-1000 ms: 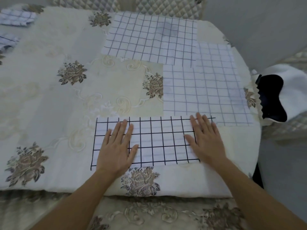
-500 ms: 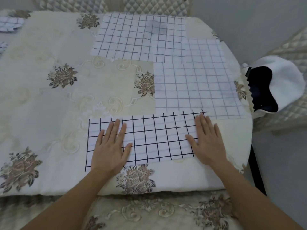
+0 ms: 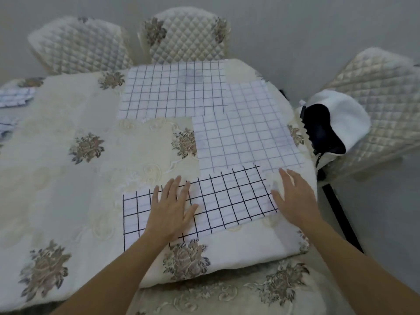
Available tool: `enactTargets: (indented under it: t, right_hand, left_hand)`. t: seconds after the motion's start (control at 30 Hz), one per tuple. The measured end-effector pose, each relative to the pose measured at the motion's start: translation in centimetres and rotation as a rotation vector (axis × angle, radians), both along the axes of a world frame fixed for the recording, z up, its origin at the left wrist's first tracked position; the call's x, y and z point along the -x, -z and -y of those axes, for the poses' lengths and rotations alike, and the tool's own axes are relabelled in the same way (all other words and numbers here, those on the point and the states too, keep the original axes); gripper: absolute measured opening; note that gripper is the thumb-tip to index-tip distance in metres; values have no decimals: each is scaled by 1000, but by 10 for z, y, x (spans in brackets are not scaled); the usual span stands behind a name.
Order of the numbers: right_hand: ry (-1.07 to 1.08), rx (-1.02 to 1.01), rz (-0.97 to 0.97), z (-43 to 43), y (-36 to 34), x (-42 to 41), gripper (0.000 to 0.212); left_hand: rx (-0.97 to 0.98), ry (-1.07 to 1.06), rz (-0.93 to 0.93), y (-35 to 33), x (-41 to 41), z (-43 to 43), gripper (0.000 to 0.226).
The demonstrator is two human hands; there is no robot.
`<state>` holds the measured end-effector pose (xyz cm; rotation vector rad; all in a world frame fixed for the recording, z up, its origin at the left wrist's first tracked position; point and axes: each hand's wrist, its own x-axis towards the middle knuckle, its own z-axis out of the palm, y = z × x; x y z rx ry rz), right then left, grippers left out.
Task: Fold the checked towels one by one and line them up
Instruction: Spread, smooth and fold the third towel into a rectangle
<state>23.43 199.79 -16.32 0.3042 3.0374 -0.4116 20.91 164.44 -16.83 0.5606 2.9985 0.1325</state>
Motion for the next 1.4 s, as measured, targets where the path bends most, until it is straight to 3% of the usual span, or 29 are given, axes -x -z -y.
enactTargets:
  t: [0.1,0.2,0.3,0.4,0.63,0.97,1.4]
  right_hand:
    - [81,-3,-17,0,-8,-8,49]
    - [159,53,-47,5,-9,-10,39]
    - [253,128,-21,12,-4,-8,37]
    - [307,165,38,18,2,-9,38]
    - [365,107,25,26,11,-8,45]
    - [483,231,228,27,4,7,45]
    - [428,435,217,19,0,4,10]
  left_hand:
    - [-40,364,29,-20,31,-61,64]
    - [-55,698,-7,-18,62,-118,44]
    - [-34,895,-29,-13,85,-165,34]
    - [25,1029,9,-13,103,-197,38]
    - [136,1115,111,-7,125,-221,46]
    - [90,1083,160,-7,128,-227,46]
    - [163,1143,189,-13,131,-241,40]
